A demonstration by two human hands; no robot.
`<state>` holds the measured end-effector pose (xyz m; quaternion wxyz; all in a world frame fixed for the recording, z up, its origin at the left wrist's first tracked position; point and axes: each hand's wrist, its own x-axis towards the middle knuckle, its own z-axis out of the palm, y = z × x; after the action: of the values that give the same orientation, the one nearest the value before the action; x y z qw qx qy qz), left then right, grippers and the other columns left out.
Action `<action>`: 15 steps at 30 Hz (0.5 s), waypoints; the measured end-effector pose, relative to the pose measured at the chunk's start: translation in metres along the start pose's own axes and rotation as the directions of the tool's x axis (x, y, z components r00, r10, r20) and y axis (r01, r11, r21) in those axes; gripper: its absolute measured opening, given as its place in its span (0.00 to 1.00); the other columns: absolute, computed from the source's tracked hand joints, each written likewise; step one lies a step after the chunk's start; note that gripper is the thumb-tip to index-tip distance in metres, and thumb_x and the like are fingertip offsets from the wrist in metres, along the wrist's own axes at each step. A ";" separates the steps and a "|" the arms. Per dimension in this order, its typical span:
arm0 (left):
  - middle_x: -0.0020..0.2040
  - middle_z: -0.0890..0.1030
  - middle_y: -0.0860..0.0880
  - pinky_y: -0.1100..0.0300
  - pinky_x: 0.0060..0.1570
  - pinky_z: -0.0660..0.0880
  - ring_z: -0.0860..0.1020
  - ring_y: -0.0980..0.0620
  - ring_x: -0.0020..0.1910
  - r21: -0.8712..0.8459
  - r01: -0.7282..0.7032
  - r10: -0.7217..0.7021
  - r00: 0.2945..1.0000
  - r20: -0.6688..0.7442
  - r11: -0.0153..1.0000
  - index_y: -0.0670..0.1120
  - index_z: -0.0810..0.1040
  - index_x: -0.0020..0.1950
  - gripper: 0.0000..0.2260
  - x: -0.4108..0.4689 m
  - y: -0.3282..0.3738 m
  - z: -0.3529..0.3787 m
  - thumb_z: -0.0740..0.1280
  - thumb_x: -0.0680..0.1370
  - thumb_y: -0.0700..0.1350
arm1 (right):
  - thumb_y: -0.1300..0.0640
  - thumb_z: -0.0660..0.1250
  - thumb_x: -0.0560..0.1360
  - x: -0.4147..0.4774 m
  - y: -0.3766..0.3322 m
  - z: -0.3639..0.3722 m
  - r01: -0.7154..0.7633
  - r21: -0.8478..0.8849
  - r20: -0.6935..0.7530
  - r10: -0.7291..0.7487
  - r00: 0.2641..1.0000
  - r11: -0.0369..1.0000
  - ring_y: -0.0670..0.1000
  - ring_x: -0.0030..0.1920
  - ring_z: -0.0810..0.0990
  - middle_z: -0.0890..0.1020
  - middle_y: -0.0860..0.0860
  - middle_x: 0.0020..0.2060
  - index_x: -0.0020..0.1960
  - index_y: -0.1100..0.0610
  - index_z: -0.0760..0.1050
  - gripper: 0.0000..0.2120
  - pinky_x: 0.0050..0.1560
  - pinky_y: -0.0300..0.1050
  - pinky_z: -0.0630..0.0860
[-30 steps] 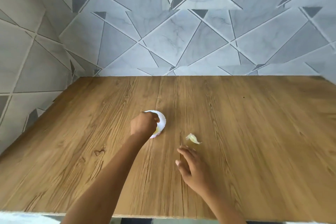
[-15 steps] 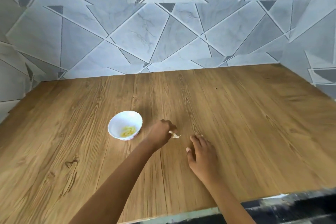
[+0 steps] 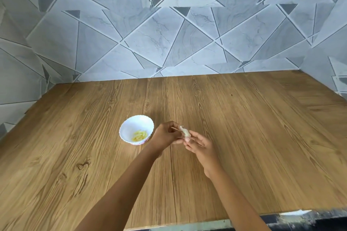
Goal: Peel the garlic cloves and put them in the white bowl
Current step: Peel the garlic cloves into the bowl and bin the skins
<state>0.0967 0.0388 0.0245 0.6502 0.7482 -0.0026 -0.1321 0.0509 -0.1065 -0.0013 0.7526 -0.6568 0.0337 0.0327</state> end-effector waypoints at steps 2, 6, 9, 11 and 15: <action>0.41 0.83 0.44 0.65 0.39 0.78 0.83 0.52 0.39 -0.075 0.045 -0.044 0.999 0.012 0.996 0.38 0.77 0.50 0.06 -0.004 0.001 0.001 0.69 0.75 0.35 | 0.62 0.68 0.75 0.003 -0.001 0.002 0.021 0.019 -0.035 -0.020 0.999 1.000 0.46 0.48 0.83 0.83 0.52 0.48 0.59 0.57 0.76 0.13 0.46 0.37 0.79; 0.47 0.80 0.49 0.63 0.38 0.77 0.79 0.53 0.36 0.274 -0.129 0.158 0.984 -0.087 0.953 0.45 0.78 0.56 0.13 -0.005 -0.006 -0.002 0.71 0.73 0.36 | 0.62 0.68 0.75 0.008 0.001 0.000 0.022 -0.036 -0.049 -0.024 0.999 0.999 0.42 0.38 0.82 0.83 0.53 0.41 0.58 0.60 0.78 0.11 0.42 0.34 0.77; 0.48 0.80 0.56 0.66 0.41 0.75 0.78 0.58 0.39 0.560 -0.364 0.431 0.902 0.015 0.744 0.47 0.82 0.53 0.12 -0.004 -0.006 -0.008 0.73 0.72 0.38 | 0.60 0.67 0.76 0.009 -0.001 -0.004 0.068 -0.133 0.031 -0.064 0.997 0.989 0.45 0.37 0.78 0.81 0.58 0.36 0.49 0.53 0.80 0.06 0.41 0.33 0.76; 0.42 0.81 0.57 0.68 0.40 0.74 0.77 0.60 0.38 0.592 -0.425 0.453 0.885 0.110 0.685 0.46 0.84 0.49 0.07 -0.005 -0.004 -0.010 0.72 0.72 0.39 | 0.59 0.67 0.76 0.008 -0.002 -0.006 0.097 -0.139 0.089 -0.085 0.992 0.986 0.44 0.36 0.76 0.80 0.54 0.36 0.47 0.50 0.80 0.05 0.41 0.33 0.75; 0.42 0.83 0.50 0.63 0.42 0.76 0.80 0.55 0.39 0.601 -0.443 0.470 0.874 0.123 0.666 0.44 0.84 0.49 0.05 -0.005 -0.003 -0.008 0.72 0.73 0.40 | 0.58 0.70 0.73 0.010 0.000 -0.007 0.060 -0.104 0.090 -0.050 0.995 0.993 0.38 0.38 0.80 0.83 0.42 0.36 0.50 0.53 0.81 0.06 0.43 0.32 0.76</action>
<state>0.0932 0.0483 0.0231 0.3842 0.8951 -0.2185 0.0589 0.0603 -0.1134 -0.0028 0.7178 -0.6947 -0.0192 0.0424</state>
